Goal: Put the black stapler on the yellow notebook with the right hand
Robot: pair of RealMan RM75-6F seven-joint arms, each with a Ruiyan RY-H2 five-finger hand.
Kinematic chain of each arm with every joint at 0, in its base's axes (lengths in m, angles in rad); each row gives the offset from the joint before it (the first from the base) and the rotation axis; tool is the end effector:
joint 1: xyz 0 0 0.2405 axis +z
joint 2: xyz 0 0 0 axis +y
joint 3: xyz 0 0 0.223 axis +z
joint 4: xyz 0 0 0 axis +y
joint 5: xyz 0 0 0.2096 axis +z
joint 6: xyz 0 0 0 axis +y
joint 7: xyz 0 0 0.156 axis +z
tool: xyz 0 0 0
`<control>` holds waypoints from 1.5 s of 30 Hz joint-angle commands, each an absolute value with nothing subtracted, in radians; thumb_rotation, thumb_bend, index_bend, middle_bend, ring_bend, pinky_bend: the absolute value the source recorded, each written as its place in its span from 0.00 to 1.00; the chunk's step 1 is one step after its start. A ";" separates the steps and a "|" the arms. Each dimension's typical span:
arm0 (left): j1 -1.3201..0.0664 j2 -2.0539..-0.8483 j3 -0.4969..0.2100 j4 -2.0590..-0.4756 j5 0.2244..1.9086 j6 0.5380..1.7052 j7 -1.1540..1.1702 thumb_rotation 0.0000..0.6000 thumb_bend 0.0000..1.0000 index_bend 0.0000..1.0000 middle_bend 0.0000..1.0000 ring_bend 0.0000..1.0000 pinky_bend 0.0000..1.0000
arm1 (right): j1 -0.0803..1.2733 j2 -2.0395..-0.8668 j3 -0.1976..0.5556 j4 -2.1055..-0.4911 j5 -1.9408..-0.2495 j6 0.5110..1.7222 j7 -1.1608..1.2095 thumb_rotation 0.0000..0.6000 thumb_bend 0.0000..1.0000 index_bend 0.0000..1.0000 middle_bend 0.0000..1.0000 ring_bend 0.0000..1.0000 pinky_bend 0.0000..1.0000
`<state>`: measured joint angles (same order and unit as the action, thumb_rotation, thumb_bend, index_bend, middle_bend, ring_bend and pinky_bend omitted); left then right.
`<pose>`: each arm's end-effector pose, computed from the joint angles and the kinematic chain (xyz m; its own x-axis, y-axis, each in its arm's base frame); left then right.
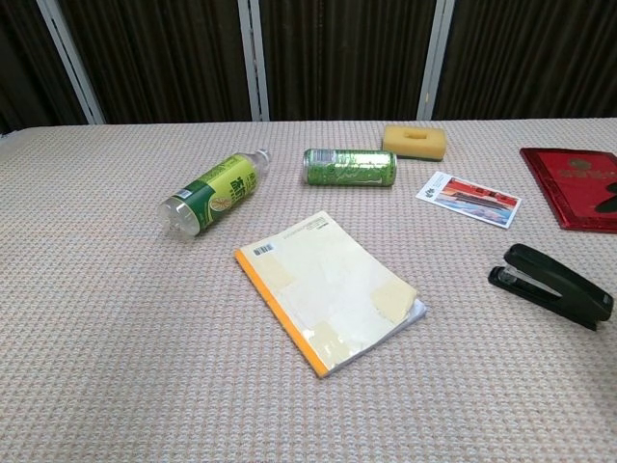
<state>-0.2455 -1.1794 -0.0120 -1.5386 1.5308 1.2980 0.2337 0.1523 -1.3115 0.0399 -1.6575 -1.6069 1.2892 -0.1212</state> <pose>-0.2677 0.2249 0.1003 0.6332 0.1094 0.7662 0.7678 -0.2134 -0.6041 -0.2249 -0.1961 0.0535 0.3271 -0.1853 0.9267 -0.9340 -0.2123 0.2872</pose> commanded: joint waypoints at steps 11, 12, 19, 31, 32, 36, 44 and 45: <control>-0.245 -1.209 -0.016 -1.552 1.487 1.287 0.314 1.00 0.30 0.00 0.00 0.00 0.10 | 0.266 -1.353 0.041 -1.574 -1.638 1.200 0.077 1.00 0.15 0.15 0.04 0.00 0.01; -0.245 -1.210 -0.015 -1.553 1.485 1.287 0.315 1.00 0.30 0.00 0.00 0.00 0.10 | 0.273 -1.357 0.043 -1.568 -1.636 1.195 0.091 1.00 0.15 0.15 0.04 0.00 0.01; -0.251 -1.223 -0.018 -1.551 1.460 1.269 0.341 1.00 0.30 0.00 0.00 0.00 0.10 | 0.308 -1.380 0.048 -1.489 -1.642 1.190 0.187 1.00 0.15 0.15 0.05 0.00 0.01; -0.278 -1.263 -0.027 -1.546 1.402 1.216 0.420 1.00 0.30 0.00 0.00 0.00 0.10 | 0.375 -1.454 0.052 -1.294 -1.623 1.141 0.356 1.00 0.15 0.16 0.06 0.00 0.02; -0.279 -1.265 -0.027 -1.545 1.397 1.212 0.424 1.00 0.30 0.00 0.00 0.00 0.10 | 0.382 -1.466 0.051 -1.273 -1.621 1.136 0.370 1.00 0.15 0.16 0.06 0.00 0.02; -0.284 -1.270 -0.028 -1.539 1.382 1.202 0.432 1.00 0.30 0.00 0.00 0.00 0.10 | 0.401 -1.504 0.047 -1.209 -1.611 1.111 0.420 1.00 0.15 0.16 0.06 0.00 0.02; -0.294 -1.276 -0.032 -1.526 1.358 1.184 0.429 1.00 0.30 0.00 0.00 0.00 0.10 | 0.432 -1.555 0.041 -1.121 -1.607 1.094 0.494 1.00 0.15 0.16 0.06 0.00 0.02; -0.296 -1.276 -0.032 -1.524 1.356 1.180 0.428 1.00 0.30 0.00 0.00 0.00 0.10 | 0.435 -1.559 0.041 -1.116 -1.607 1.093 0.499 1.00 0.15 0.16 0.06 0.00 0.02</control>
<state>-0.2944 -1.2758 -0.0317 -1.5257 1.3574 1.1825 0.4291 0.4321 -1.5553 0.0418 -1.1198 -1.6077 1.0950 0.4951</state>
